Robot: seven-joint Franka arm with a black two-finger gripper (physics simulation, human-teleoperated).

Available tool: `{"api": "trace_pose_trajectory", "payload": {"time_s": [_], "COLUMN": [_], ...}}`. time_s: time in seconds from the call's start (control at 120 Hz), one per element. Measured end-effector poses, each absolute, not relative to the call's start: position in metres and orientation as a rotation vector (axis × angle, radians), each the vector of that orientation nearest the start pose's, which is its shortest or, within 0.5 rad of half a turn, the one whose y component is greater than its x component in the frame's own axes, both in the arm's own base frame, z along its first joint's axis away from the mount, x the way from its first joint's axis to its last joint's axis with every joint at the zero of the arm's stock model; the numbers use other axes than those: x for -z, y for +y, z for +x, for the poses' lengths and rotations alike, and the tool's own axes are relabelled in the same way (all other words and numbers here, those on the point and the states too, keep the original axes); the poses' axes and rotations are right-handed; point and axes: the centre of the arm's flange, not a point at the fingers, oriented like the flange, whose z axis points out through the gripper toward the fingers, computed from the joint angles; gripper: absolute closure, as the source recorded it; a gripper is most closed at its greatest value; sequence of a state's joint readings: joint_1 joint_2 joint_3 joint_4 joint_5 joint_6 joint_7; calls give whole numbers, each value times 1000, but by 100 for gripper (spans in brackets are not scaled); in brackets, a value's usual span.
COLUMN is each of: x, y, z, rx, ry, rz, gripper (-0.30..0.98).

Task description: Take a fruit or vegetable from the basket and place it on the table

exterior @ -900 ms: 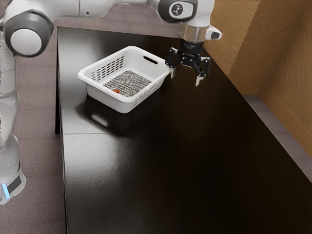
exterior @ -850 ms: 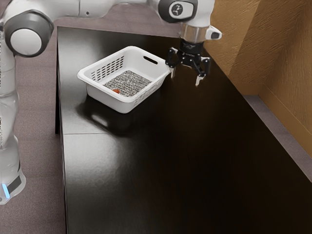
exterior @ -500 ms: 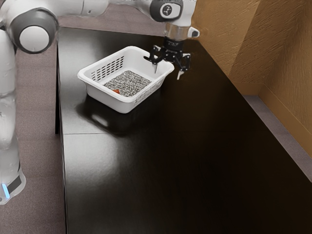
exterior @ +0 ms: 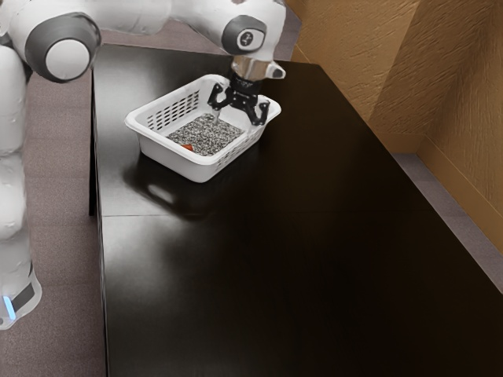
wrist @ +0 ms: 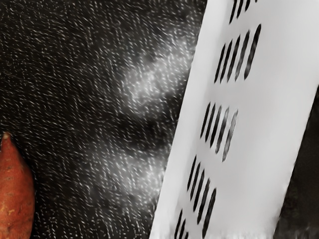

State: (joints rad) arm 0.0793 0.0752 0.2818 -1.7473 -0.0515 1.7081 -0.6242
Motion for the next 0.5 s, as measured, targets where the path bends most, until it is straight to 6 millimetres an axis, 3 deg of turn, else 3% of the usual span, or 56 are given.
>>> {"api": "trace_pose_trajectory", "payload": {"time_s": [0.042,0.083,0.133,0.2,0.267,0.35,0.383,0.458,0.5], "x": [-508,-506,-509,-513,-513,-510,-510,-516,-517], "y": [154,130,118,118,125,137,154,215,232], "z": [550,552,553,554,549,525,514,487,479], "rx": [-171,-153,-113,-70,-48,-34,-19,31,46], "ry": [-1376,-1291,-1235,-1201,-1186,-1170,-1195,-1315,-1337], "rz": [-2837,-2883,-2920,-2945,-2953,-2968,-2955,-2887,-2864], "gripper": [0,0,0,0,0,0,0,0,0]}}
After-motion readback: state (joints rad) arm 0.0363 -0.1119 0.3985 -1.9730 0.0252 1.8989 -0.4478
